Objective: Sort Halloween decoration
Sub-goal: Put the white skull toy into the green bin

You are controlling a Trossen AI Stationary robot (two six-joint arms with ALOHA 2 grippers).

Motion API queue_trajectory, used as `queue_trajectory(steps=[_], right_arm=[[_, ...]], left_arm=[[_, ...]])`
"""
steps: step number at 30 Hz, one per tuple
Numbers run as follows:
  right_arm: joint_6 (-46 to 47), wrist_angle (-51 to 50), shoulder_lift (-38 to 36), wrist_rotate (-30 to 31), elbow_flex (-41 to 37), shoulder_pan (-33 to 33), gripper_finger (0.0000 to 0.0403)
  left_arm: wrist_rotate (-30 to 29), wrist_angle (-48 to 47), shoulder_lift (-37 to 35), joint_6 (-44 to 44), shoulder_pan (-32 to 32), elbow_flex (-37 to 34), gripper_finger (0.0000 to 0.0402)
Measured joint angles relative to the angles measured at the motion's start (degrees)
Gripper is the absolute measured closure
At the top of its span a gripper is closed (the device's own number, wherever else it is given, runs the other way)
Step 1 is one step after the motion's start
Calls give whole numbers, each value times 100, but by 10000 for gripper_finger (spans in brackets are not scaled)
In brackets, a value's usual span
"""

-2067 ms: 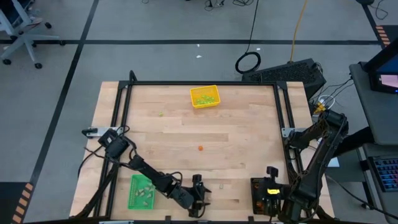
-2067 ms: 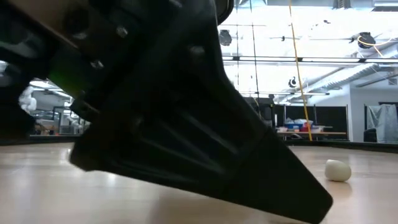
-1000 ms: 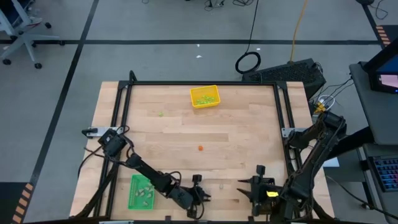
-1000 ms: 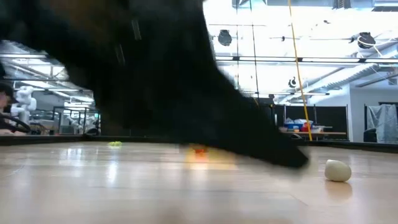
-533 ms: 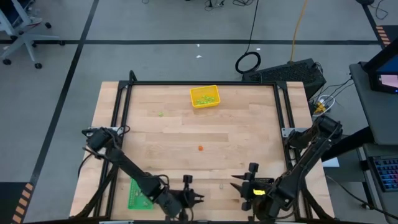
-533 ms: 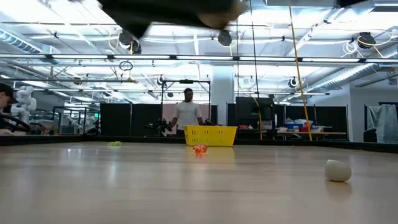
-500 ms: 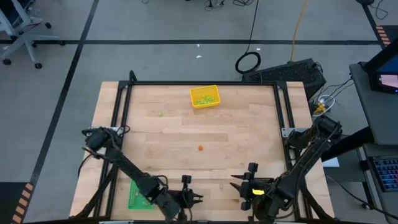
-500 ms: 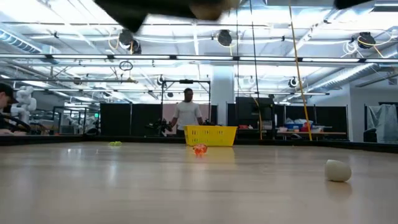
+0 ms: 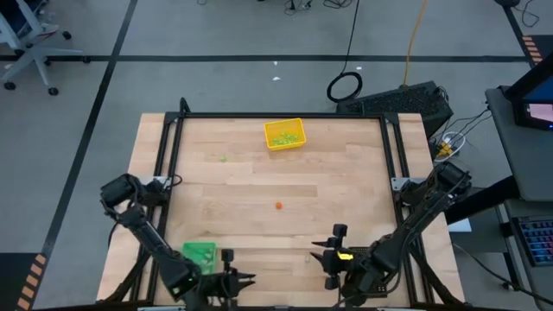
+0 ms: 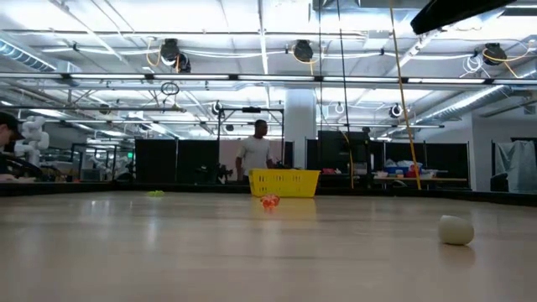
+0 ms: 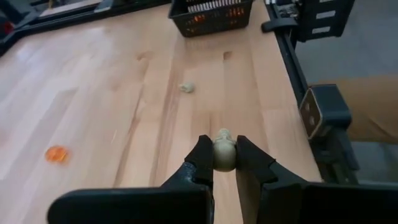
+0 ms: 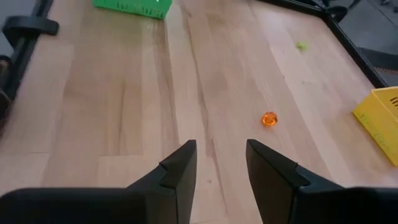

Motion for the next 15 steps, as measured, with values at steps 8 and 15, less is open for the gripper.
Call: queue_trajectory(steps=[8, 15], right_arm=[[-196, -5, 11, 1, 0, -34, 276], [-218, -2, 11, 2, 0, -34, 276]], left_arm=[[-270, -472, -292, -205, -477, 0, 378], [-372, -611, -442, 1754, -694, 0, 378]])
